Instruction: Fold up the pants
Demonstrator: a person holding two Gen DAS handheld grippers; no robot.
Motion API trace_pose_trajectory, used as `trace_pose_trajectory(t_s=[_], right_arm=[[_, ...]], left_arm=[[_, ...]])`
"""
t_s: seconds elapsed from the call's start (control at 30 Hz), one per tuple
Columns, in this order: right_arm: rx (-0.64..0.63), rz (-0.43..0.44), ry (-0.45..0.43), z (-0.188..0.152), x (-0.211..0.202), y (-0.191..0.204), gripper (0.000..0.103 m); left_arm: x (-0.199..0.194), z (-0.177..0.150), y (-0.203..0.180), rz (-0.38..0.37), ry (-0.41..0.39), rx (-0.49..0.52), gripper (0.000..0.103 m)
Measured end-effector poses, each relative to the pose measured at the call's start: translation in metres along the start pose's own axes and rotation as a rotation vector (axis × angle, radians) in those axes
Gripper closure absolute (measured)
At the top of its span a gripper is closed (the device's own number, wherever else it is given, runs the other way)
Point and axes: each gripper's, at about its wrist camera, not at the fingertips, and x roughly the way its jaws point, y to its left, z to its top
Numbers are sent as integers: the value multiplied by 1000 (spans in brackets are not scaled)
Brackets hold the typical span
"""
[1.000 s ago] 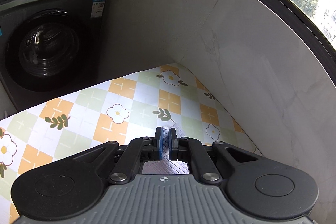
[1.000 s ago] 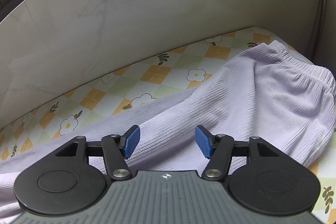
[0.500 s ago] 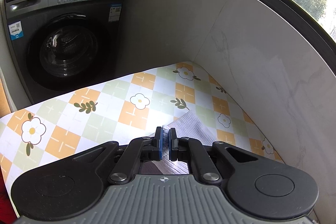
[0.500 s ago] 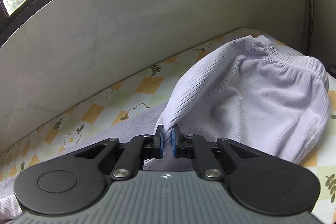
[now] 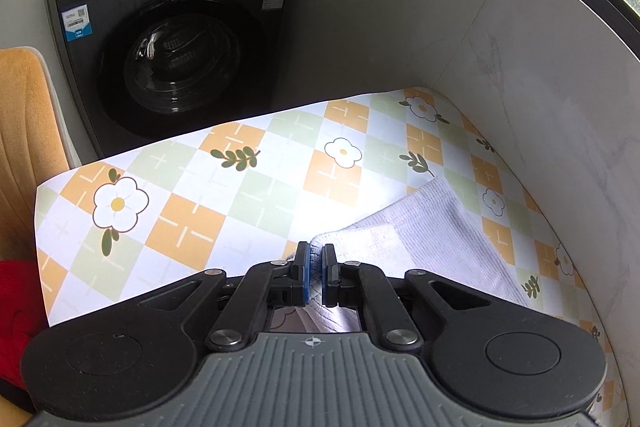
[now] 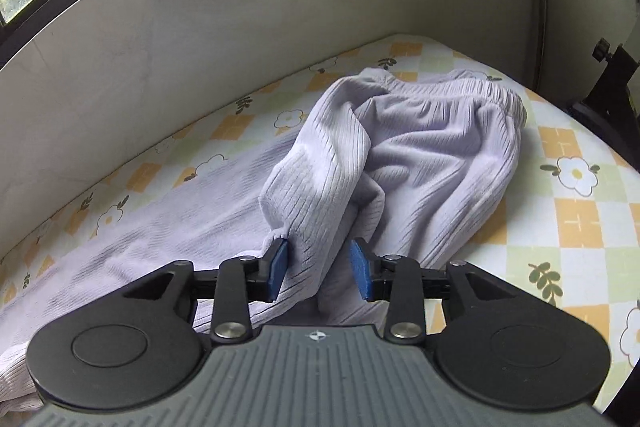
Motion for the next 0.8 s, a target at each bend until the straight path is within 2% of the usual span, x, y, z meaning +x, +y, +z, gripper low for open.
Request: trace_pose_trajectory(t_s=[0.13,0.2,0.23,0.33,0.43,0.47,0.5,0.53,0.57,0.63,0.67,0.73,0.77,0.8], right_arm=[[-88,-28,-78,38,18,19,50],[-121,-44,-116,60,38,31,38],[-140,-53,-121,69,49,36,36],[-207,-155,-95,87,86,50,28],[-259,-292,13,96,134,56,25],[-270,-320,55,96,145,55,32],[-272,-339,83,96,150,51,60],[-261,-347,101,97,152,44,82],[-212,-323,103,97,145,32,95],[-130,-263,53,100,122,9,97],[-93,-243,-3,102,100,-4,98],[8,-187,-192,99,44,-29,98],[82,-189,-321,95,5,-46,98],[146,-214,-408,86,-24,-62,98]], left_arm=[[-7,0,-3,-6,-17,-7,97],[-13,-1,-9,-11,-33,-9,97],[-15,-2,-11,-11,-39,-12,97],[-18,-8,-22,-9,-27,-24,97],[-21,-19,-36,-29,9,-50,97],[-23,-24,-41,-46,24,-57,97],[-24,-27,-46,-61,33,-55,97],[-26,-30,-50,-74,38,-48,97],[-28,-32,-56,-90,39,-35,97],[-31,-34,-62,-108,34,-14,97],[-33,-35,-66,-118,30,-7,97],[-34,-35,-69,-128,32,-4,97],[-33,-34,-69,-136,35,-4,97],[-34,-33,-70,-141,35,-4,97]])
